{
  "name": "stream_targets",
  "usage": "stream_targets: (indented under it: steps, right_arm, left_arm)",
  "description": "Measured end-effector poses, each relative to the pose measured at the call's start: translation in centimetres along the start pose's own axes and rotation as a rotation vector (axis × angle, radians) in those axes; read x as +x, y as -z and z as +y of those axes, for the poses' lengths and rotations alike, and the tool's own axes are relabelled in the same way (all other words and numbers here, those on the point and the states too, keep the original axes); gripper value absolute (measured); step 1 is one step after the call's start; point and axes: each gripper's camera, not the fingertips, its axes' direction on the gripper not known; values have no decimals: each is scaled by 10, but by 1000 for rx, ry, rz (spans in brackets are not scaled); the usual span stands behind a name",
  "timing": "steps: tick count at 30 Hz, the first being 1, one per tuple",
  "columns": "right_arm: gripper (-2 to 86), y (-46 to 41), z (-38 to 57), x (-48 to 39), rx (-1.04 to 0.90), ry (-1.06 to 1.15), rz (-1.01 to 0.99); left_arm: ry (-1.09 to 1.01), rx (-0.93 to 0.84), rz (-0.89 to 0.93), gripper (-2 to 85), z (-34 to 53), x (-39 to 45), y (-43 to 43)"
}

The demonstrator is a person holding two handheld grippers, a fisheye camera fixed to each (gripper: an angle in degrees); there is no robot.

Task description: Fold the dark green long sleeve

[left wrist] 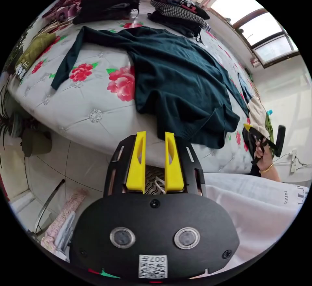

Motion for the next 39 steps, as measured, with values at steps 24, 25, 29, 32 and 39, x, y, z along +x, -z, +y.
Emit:
stream_targets:
  steps: [24, 25, 29, 32, 39]
  right_arm:
    - [18, 96, 75, 45, -10, -72, 43]
    - [32, 91, 82, 48, -24, -85, 31]
    - [70, 65, 84, 49, -108, -107, -40]
    - [78, 41, 83, 36, -180, -66, -60]
    - [51, 7, 80, 9, -259, -70, -29]
  left_arm:
    - [15, -82, 178, -7, 52, -20, 83]
    - [31, -101, 191, -7, 50, -20, 77]
    - [11, -107, 216, -7, 34, -12, 87]
    - [-17, -89, 197, -7, 19, -9, 108]
    - [34, -67, 241, -7, -6, -29, 145]
